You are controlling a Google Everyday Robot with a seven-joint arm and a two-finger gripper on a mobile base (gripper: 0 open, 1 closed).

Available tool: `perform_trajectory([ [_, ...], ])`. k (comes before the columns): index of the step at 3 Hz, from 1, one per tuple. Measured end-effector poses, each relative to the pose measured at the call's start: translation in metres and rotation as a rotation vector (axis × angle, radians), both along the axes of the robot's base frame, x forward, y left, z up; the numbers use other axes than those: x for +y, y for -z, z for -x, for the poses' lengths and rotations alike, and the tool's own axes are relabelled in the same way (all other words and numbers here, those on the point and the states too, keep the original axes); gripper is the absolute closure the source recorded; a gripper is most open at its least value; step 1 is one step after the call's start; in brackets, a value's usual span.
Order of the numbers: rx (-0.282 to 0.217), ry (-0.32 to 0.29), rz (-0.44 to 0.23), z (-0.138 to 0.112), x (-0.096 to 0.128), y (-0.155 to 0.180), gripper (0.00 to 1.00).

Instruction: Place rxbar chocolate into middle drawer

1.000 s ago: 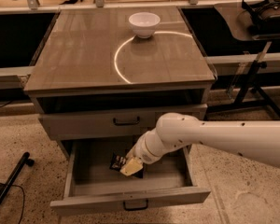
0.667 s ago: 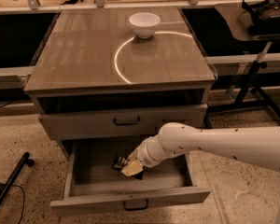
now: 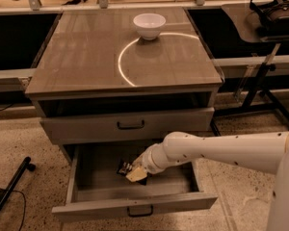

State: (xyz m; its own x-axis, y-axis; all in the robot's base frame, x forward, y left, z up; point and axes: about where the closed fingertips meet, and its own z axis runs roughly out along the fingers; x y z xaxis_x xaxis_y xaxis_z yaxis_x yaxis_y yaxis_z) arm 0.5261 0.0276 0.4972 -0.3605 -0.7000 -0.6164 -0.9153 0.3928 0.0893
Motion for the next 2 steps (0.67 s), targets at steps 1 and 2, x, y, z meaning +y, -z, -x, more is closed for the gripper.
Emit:
perform_trajectory([
  [1,-0.006,0.029,-0.016,-0.015,0.0,0.032,0.75],
  [2,0.007,0.045,-0.027,-0.025,0.001,0.053,0.51],
])
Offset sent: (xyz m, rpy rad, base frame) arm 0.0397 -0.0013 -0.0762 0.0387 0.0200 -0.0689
